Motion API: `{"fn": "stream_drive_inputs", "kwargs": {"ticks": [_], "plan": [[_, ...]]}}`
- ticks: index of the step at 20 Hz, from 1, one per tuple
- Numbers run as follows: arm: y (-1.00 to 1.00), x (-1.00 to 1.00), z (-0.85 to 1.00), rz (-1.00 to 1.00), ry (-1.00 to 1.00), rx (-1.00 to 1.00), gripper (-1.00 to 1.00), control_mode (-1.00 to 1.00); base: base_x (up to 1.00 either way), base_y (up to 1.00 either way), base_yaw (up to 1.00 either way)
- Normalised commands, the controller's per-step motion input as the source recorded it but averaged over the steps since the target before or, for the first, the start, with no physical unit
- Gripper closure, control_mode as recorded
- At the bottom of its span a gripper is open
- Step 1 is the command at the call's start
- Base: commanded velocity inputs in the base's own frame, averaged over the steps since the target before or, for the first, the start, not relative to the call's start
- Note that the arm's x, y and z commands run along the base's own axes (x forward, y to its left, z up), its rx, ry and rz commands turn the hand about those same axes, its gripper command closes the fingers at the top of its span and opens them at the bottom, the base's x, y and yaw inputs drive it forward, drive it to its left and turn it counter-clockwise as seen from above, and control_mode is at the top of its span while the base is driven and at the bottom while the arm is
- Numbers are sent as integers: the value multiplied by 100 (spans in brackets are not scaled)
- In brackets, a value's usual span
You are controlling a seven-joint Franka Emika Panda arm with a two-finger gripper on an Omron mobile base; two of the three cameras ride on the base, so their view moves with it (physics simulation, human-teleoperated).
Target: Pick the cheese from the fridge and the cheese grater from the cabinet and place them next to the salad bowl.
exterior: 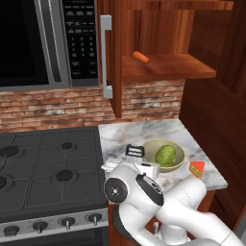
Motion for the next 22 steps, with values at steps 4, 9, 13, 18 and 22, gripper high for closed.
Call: {"fn": "stream_drive_inputs", "kwargs": {"ticks": [4,9,13,18,22], "plan": [[-21,1,-20,0,-12,0,100,-100,0,0,0],[-30,14,-20,0,-5,0,100,-100,0,0,0],[-30,26,-12,0,0,0,100,-100,0,0,0],[-21,28,-12,0,0,0,100,-100,0,0,0],[-4,21,-10,0,0,0,100,-100,0,0,0]]}}
